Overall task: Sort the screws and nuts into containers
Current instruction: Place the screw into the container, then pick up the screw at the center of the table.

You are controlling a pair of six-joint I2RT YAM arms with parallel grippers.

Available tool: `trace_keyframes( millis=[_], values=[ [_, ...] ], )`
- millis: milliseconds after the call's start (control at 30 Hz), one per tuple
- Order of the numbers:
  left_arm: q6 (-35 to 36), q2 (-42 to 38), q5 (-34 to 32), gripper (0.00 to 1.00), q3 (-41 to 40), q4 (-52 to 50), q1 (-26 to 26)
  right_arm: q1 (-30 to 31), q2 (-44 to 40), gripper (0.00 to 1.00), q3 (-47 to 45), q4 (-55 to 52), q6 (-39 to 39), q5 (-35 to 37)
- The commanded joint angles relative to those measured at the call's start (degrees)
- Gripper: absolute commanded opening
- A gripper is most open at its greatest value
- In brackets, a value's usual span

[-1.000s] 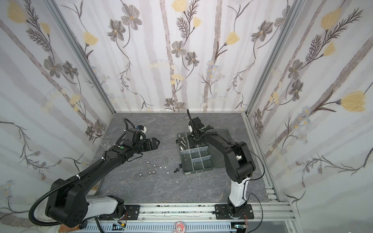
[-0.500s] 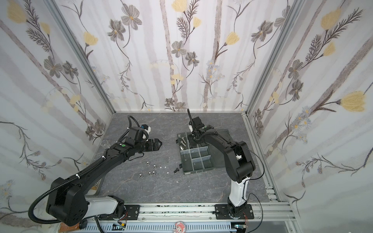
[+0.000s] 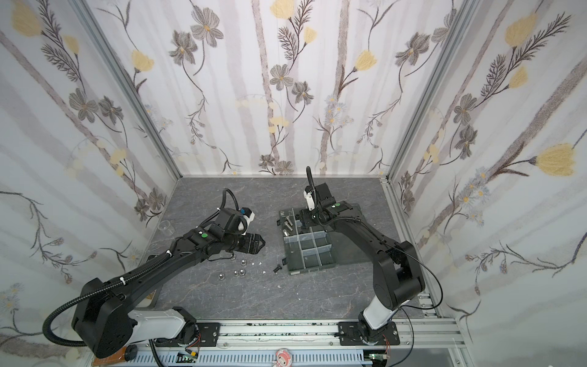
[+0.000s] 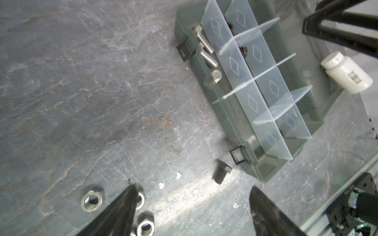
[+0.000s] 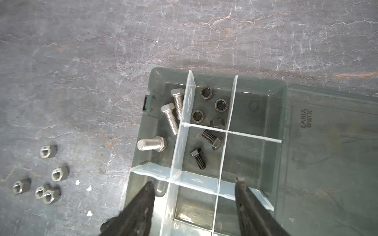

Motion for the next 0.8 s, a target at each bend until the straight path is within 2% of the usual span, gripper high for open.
trace_keyframes(
  millis=[0, 333, 500, 767],
  values=[
    [0.45, -0.47, -2.18, 0.85, -0.23, -1.48, -1.89, -0.52, -4.55, 0.73, -3.19, 4.52, 1.66, -3.06],
    [0.28, -0.59, -4.36, 0.8, -2.16, -2.56, -7.39, -2.0, -19.86, 0.99, -13.35, 12.15, 3.75, -3.94],
    [0.68, -1.1, -3.41, 0.77, -3.72, -1.14, -9.08, -3.24, -25.47, 1.0, -15.58, 14.11, 4.44, -3.88],
    [2.09, 0.64, -2.76, 0.74, -4.18, -0.5, -11.96, -4.62, -28.56, 1.0, -16.54, 14.09, 4.86, -5.23]
  ],
)
